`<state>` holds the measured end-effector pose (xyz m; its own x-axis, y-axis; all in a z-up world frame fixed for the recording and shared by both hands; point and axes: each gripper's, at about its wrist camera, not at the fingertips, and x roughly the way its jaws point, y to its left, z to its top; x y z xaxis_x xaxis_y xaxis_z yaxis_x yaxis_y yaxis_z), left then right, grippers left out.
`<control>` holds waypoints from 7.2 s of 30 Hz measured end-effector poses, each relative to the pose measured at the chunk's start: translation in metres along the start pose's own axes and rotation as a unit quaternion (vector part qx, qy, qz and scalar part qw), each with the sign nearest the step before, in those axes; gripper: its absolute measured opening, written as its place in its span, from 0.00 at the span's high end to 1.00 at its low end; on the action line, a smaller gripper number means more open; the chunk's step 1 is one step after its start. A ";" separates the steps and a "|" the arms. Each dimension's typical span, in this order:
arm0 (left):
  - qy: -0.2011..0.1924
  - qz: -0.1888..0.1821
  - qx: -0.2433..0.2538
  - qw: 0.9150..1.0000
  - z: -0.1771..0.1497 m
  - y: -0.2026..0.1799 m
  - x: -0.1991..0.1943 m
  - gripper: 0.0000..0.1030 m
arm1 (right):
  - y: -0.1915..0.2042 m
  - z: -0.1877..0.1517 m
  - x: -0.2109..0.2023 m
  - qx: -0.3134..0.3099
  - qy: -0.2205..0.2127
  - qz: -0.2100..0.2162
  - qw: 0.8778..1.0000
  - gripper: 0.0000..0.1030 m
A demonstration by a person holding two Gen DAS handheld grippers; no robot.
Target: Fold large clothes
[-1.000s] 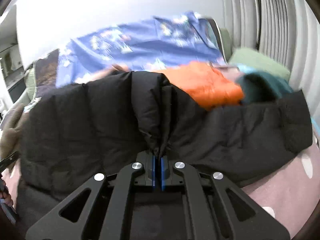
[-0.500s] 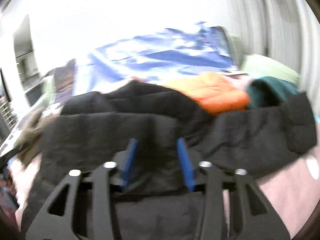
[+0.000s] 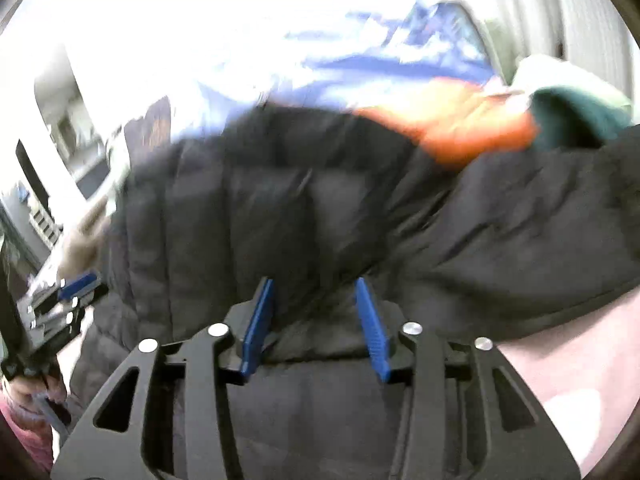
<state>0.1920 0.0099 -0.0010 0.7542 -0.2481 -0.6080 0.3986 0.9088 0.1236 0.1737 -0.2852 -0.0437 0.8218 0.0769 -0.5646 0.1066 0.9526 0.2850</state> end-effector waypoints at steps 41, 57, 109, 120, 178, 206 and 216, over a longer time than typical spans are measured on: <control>0.069 -0.327 -0.195 0.922 0.017 -0.069 0.047 0.17 | 0.109 -0.075 -0.019 -0.104 0.080 0.152 0.980 0.93; 0.013 -0.085 -0.110 0.990 0.029 0.056 -0.017 0.93 | 0.017 -0.019 -0.061 -0.059 -0.007 0.027 0.998 0.63; 0.139 -0.069 -0.145 0.977 -0.180 0.094 -0.104 0.26 | -0.061 -0.147 -0.123 0.033 0.132 0.042 0.990 0.46; 0.126 -0.135 -0.173 0.967 -0.223 0.089 -0.147 0.45 | -0.057 -0.190 -0.166 0.078 0.146 0.125 0.978 0.53; -0.030 -0.055 -0.181 0.981 -0.132 0.111 -0.127 0.34 | -0.034 -0.093 -0.164 0.061 -0.009 0.037 0.997 0.52; 0.059 -0.103 -0.115 0.986 -0.166 0.059 -0.148 0.74 | 0.025 -0.145 -0.175 -0.098 0.051 0.026 0.994 0.64; -0.020 -0.110 -0.139 0.984 -0.086 0.082 -0.144 0.72 | 0.034 -0.053 -0.181 -0.070 -0.031 0.085 0.993 0.63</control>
<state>0.0718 0.1492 0.0294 0.6871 -0.4573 -0.5645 0.4003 0.8867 -0.2311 -0.0012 -0.2507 0.0268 0.8546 0.2258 -0.4676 -0.1116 0.9593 0.2593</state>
